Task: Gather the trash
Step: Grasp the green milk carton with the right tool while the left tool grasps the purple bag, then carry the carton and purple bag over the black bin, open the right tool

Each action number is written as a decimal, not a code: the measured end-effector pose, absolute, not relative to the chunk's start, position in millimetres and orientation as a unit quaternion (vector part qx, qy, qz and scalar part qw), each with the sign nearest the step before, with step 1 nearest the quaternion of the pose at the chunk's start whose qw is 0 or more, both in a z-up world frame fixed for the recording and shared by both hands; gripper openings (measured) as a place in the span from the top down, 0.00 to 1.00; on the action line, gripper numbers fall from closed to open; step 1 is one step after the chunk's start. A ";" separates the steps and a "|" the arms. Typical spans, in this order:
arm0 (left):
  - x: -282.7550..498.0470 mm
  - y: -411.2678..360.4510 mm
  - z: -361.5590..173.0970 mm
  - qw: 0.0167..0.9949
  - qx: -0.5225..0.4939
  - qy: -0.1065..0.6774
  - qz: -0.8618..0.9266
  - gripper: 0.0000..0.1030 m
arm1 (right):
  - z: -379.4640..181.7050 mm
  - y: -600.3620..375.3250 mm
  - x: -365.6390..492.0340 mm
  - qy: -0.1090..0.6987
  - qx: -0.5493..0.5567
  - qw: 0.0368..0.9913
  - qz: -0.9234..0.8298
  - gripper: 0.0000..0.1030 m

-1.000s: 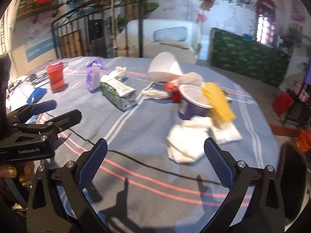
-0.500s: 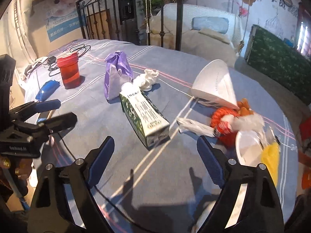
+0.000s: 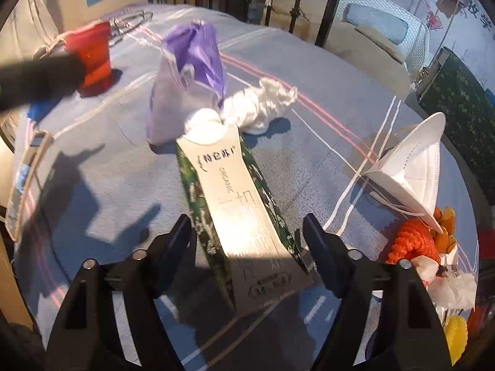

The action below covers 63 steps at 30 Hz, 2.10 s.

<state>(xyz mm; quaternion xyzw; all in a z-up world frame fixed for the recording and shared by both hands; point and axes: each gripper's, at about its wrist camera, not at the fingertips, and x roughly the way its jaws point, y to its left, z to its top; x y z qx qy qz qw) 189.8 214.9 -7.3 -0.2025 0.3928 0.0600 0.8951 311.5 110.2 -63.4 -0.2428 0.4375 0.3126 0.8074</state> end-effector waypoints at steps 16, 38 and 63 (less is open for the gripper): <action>262.3 220.2 -44.0 0.855 -0.233 0.451 0.109 0.40 | -57.2 91.5 285.2 0.437 -0.197 0.823 0.306 0.50; 155.9 190.1 4.9 0.920 -0.205 0.317 0.111 0.78 | -20.5 18.0 208.6 0.368 -0.085 0.886 0.270 0.50; 121.9 1.3 34.9 0.952 -0.085 0.251 -0.155 0.78 | -5.8 -174.0 117.1 0.277 0.027 0.959 0.042 0.50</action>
